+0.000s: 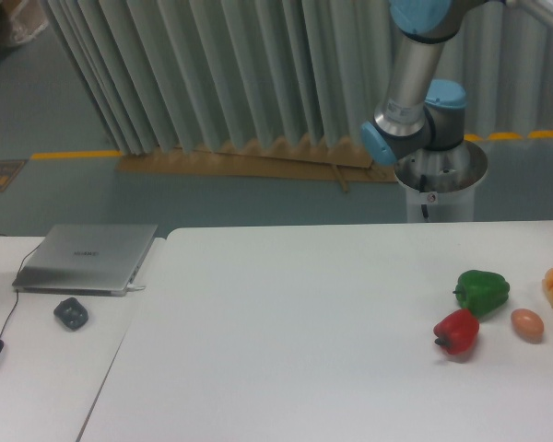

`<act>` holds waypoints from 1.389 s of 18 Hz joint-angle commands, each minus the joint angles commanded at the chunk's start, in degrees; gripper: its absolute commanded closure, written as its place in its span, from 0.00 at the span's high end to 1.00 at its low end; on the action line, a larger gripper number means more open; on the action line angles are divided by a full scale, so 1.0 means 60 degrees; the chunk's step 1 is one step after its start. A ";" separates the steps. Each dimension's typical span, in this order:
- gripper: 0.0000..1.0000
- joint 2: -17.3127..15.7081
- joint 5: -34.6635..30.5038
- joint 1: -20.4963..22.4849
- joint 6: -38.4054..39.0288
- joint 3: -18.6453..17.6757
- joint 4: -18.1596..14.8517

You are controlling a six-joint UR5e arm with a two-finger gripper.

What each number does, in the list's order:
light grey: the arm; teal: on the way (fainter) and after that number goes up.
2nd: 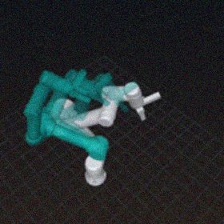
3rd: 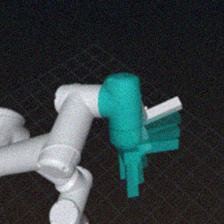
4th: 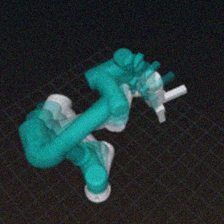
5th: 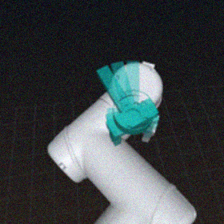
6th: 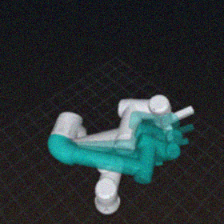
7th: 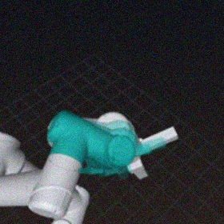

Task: Place the yellow pepper in a basket

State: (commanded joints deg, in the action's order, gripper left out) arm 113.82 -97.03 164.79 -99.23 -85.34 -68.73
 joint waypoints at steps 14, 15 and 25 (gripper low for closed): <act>1.00 -0.0044 0.1128 0.0219 0.0015 0.0440 0.0015; 1.00 -0.0044 0.1142 0.0235 0.0000 0.0425 0.0000; 1.00 -0.1156 0.0732 -0.1814 0.1773 0.0337 -0.2327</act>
State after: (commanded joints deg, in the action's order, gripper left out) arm 106.88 -92.64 153.91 -88.59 -83.32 -82.69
